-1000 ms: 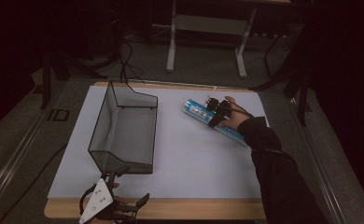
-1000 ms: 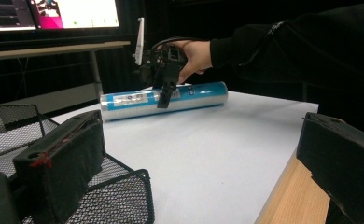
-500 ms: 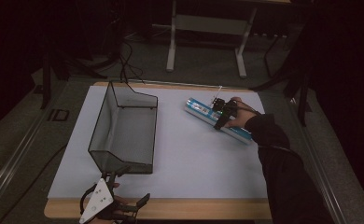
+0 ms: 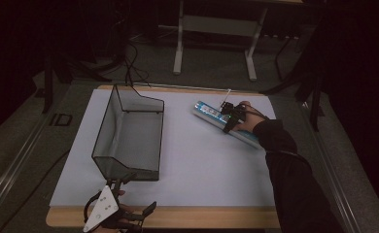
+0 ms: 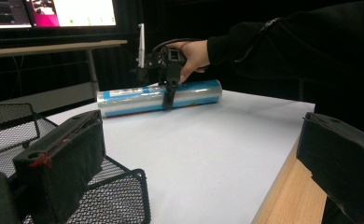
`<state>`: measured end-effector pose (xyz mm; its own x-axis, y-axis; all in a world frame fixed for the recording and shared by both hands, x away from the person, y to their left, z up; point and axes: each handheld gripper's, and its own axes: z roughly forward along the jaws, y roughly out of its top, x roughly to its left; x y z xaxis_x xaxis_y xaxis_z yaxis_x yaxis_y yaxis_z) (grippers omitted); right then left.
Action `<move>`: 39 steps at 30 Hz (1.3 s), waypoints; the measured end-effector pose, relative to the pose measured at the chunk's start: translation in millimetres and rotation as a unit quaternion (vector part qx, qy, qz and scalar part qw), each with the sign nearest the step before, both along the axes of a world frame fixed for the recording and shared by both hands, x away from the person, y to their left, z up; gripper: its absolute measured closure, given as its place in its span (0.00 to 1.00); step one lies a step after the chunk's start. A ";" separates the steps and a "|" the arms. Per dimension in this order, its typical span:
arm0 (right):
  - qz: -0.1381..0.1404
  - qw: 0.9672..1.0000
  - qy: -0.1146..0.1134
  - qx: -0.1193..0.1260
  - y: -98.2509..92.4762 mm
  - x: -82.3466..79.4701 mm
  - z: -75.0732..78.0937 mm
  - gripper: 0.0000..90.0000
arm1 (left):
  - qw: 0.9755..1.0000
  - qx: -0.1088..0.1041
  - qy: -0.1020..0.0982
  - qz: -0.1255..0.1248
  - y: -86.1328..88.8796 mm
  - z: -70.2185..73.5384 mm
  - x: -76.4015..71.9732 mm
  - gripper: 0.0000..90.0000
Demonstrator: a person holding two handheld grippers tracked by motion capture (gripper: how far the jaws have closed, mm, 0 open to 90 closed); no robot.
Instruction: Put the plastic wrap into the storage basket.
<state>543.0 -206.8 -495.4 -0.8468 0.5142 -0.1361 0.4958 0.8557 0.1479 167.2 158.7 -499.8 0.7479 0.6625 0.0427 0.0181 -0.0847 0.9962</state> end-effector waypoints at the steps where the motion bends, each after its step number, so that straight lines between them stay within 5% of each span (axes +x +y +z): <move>1: 0.001 1.000 0.002 0.003 -0.9 0.8 0.0 0.35 | 1.000 0.000 0.000 0.000 -0.2 -0.1 0.1 0.02; 8: 0.006 1.000 -0.009 -0.007 1.2 -1.5 -2.7 0.35 | 1.000 0.002 0.003 -0.001 -1.5 -1.1 1.3 0.02; 12: 0.002 1.000 -0.015 0.012 -3.2 -2.9 -2.6 0.36 | 1.000 0.004 0.002 -0.001 -1.1 -0.9 1.1 0.02; 15: -0.045 0.998 -0.001 0.050 -13.5 -2.0 1.7 0.36 | 1.000 0.001 0.003 0.002 0.1 -1.4 2.6 0.02; 20: -0.069 0.995 0.005 0.074 -19.8 -3.2 12.7 0.36 | 1.000 0.005 0.004 0.001 -1.8 -1.6 3.3 0.02; 28: -0.109 0.983 0.005 0.150 -21.4 -16.2 40.2 0.36 | 1.000 0.007 0.002 0.003 -2.8 -1.2 3.3 0.02; 29: -0.118 0.979 0.008 0.167 -19.7 -19.8 46.6 0.36 | 1.000 0.006 0.001 0.004 -3.0 -1.0 3.2 0.02; 33: -0.132 0.975 0.002 0.180 -15.6 -25.6 54.8 0.36 | 1.000 0.006 -0.001 0.004 -3.0 -0.7 3.0 0.02; 34: -0.143 0.972 -0.008 0.187 -12.5 -29.7 59.3 0.36 | 1.000 0.006 -0.001 0.005 -3.0 -0.6 3.0 0.02; 35: -0.159 0.965 -0.012 0.206 -9.8 -33.8 63.7 0.36 | 1.000 0.006 -0.001 0.004 -3.2 -0.5 3.1 0.02; 36: -0.159 0.965 -0.012 0.206 -9.8 -33.8 63.7 0.36 | 1.000 0.006 -0.001 0.004 -3.2 -0.5 3.1 0.02; 37: -0.173 0.956 -0.008 0.236 -7.0 -37.7 67.8 0.36 | 1.000 0.006 -0.001 0.004 -3.4 -0.4 3.3 0.02; 39: -0.182 0.953 -0.010 0.242 -4.8 -39.8 69.8 0.36 | 1.000 0.007 -0.001 0.004 -3.7 -0.4 3.5 0.02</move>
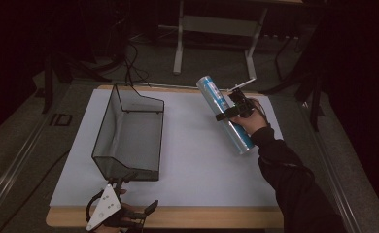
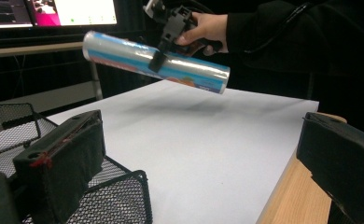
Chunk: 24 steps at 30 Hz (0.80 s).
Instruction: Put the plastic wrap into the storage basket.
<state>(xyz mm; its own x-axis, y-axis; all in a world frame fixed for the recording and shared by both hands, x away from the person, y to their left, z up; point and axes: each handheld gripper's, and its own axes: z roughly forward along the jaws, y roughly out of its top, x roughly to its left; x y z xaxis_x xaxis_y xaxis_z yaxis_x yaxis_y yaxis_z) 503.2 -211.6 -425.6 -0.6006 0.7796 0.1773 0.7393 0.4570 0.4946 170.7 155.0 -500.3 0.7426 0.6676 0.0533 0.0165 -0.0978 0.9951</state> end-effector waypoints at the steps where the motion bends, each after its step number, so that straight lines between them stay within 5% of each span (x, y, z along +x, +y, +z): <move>1: -0.011 1.000 -0.005 0.009 4.7 -3.5 3.6 0.36 | 1.000 -0.001 0.000 0.000 -0.2 0.0 0.1 0.02; 20: -0.073 0.993 -0.038 0.084 75.9 -29.4 49.4 0.36 | 1.000 0.001 -0.004 -0.003 0.2 0.7 -0.2 0.02; 24: -0.068 0.991 -0.036 0.107 90.3 -32.8 55.4 0.36 | 1.000 0.000 -0.005 -0.003 1.0 1.2 -0.7 0.02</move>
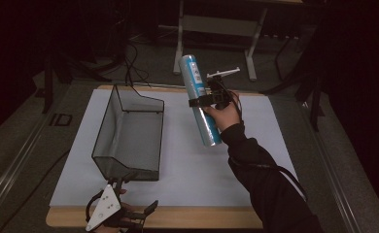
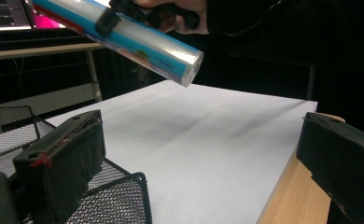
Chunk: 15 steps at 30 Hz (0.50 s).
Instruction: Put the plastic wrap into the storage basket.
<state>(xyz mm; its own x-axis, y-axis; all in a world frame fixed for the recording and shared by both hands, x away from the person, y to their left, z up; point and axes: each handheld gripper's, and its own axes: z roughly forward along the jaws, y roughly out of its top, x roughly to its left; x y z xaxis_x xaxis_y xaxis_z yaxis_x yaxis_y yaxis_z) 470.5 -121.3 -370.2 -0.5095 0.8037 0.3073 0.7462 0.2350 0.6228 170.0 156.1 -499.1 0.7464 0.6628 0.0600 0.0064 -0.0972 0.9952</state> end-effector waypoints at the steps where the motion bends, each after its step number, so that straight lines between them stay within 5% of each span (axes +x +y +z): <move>1: 0.003 1.000 -0.003 0.001 5.9 -1.8 1.8 0.36 | 1.000 0.000 -0.001 0.000 0.0 0.1 0.0 0.02; 7: 0.002 1.000 -0.025 0.011 33.5 -8.4 4.4 0.36 | 1.000 0.000 -0.003 -0.003 -1.2 1.1 -2.0 0.02; 15: -0.017 0.996 -0.025 0.088 70.2 -11.3 -4.5 0.35 | 1.000 -0.004 -0.004 -0.006 0.5 1.3 -1.7 0.02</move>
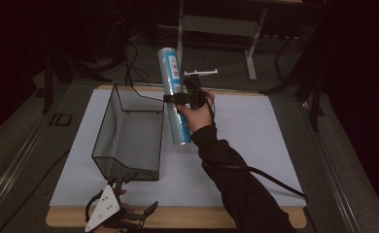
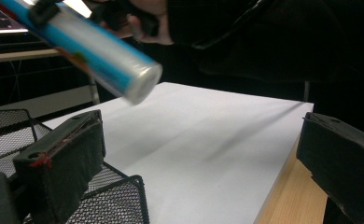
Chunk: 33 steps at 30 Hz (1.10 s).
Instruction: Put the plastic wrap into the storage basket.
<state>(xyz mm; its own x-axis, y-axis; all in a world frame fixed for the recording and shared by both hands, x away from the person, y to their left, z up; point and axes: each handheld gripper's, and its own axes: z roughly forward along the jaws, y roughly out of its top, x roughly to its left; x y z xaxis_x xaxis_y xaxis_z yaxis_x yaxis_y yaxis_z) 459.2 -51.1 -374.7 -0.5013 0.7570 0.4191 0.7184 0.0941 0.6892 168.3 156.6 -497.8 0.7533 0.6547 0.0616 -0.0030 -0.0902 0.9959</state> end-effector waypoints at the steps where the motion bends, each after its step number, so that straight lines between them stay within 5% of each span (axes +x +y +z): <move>1: -0.003 1.000 0.001 0.015 3.6 -0.4 -2.0 0.36 | 1.000 0.001 0.000 0.000 0.3 0.2 -0.4 0.02; 12: -0.018 0.997 0.026 0.070 45.7 -6.5 -20.8 0.36 | 1.000 -0.004 -0.003 -0.004 1.6 1.2 -0.1 0.02; 24: -0.028 0.998 0.020 0.050 70.2 -20.0 -55.2 0.36 | 1.000 -0.004 -0.005 -0.007 0.8 1.4 -0.6 0.02; 33: -0.023 0.998 0.045 0.032 76.7 -31.5 -77.8 0.36 | 1.000 -0.001 -0.005 -0.007 0.3 1.4 -0.2 0.02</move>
<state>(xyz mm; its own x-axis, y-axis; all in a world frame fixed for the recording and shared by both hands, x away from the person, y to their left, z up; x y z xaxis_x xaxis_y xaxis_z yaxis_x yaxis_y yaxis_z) 427.7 25.7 -452.5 -0.4249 0.7490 0.5084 0.7799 0.0177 0.6257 168.1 156.9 -496.4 0.7619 0.6442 0.0680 -0.0152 -0.0872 0.9961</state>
